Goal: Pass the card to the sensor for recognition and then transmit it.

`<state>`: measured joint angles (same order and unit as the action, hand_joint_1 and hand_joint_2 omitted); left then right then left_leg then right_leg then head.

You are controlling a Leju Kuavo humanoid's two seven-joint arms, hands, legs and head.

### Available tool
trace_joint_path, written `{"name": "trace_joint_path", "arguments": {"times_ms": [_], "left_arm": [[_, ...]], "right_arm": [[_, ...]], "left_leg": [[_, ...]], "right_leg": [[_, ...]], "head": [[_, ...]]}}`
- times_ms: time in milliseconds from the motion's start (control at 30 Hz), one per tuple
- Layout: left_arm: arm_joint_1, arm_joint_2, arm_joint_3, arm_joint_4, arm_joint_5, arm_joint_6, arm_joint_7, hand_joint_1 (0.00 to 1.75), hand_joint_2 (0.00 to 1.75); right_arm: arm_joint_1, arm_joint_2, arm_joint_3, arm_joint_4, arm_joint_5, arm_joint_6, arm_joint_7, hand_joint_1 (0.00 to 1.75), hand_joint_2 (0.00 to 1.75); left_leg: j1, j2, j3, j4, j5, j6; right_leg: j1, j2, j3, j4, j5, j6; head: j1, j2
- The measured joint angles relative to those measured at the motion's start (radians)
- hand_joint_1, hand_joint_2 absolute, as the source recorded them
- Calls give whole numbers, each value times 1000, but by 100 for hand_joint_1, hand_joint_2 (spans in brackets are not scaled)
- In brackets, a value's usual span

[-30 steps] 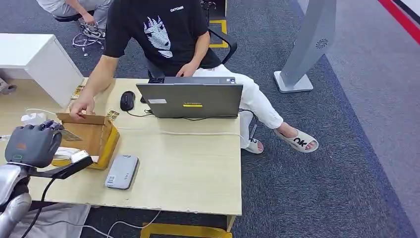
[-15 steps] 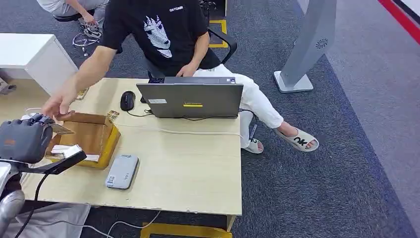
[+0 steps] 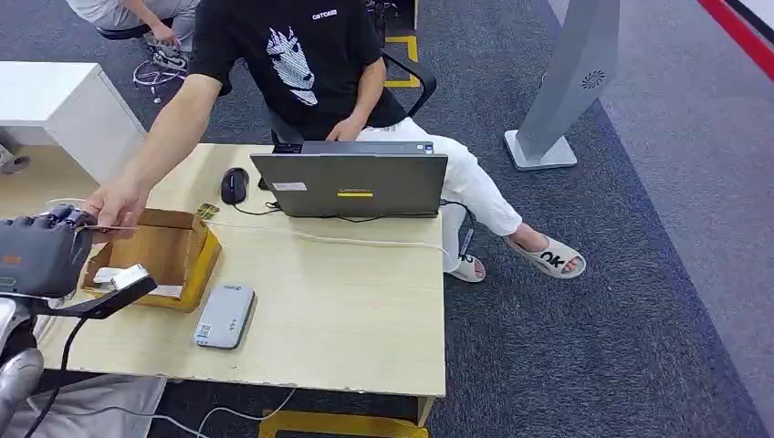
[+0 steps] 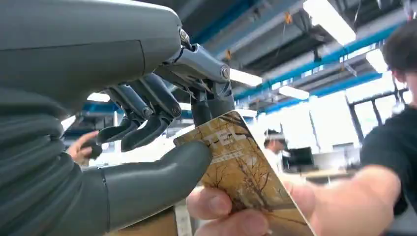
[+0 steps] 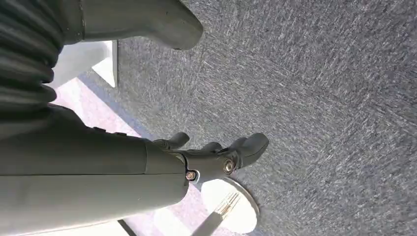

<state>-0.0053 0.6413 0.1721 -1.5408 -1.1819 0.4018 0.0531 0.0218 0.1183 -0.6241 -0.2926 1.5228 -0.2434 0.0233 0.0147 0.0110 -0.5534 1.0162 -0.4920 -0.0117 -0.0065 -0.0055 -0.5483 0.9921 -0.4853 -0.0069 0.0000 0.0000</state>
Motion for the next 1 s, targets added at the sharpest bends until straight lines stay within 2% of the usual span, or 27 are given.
{"name": "trace_joint_path", "arguments": {"times_ms": [100,200,333,367,400,467,533,567,733,767,1000], "left_arm": [[-10,17,22,-2,-50,53,41,175,175],[-55,33,57,-2,-36,11,74,175,175],[-93,48,91,-2,-36,7,88,175,175],[-96,50,98,-2,-32,8,90,143,175],[-99,52,102,-2,-28,9,90,0,175],[-101,53,108,-2,-24,24,90,0,175],[-102,48,113,-2,-20,74,89,0,175],[-105,44,116,-2,-15,88,89,0,0],[-107,16,118,-2,21,116,68,0,0],[-106,8,118,-2,29,124,61,0,175],[-37,-52,118,-38,110,180,-6,0,175]], "right_arm": [[-3,-5,5,13,-7,-13,0,0,175],[-6,-6,6,24,-12,-24,1,0,175],[-9,-6,13,40,-12,-30,2,0,175],[-10,-6,14,42,-12,-31,3,0,175],[-11,-6,15,45,-12,-31,4,0,175],[-13,-8,20,50,-13,-33,4,0,175],[-16,-9,22,55,-14,-34,5,0,175],[-18,-9,23,57,-15,-35,5,0,175],[-20,-10,25,67,-27,-36,5,0,175],[-20,-10,25,69,-28,-37,5,0,175],[-19,-10,25,90,-50,-58,4,0,175]], "left_leg": [[0,0,-1,0,0,0],[0,0,-1,0,0,0],[0,1,-1,0,0,0],[0,1,-1,0,0,0],[0,1,-1,0,0,0],[0,0,-1,0,0,0],[0,0,-1,0,0,0],[0,0,-1,0,0,0],[0,0,-1,0,0,0],[0,0,-1,0,0,0],[0,0,-1,0,0,0]], "right_leg": [[0,0,-1,0,0,0],[0,0,-1,0,0,0],[0,1,-1,0,0,0],[0,1,-1,0,0,0],[0,1,-1,0,0,0],[0,1,-1,0,0,0],[0,1,-2,0,0,0],[0,0,-2,0,0,0],[0,0,-1,0,0,0],[0,0,-1,0,0,0],[0,1,-2,0,0,-1]], "head": [[0,0],[0,0],[0,0],[0,0],[0,0],[0,0],[0,0],[0,0],[0,0],[0,0],[0,0]]}}
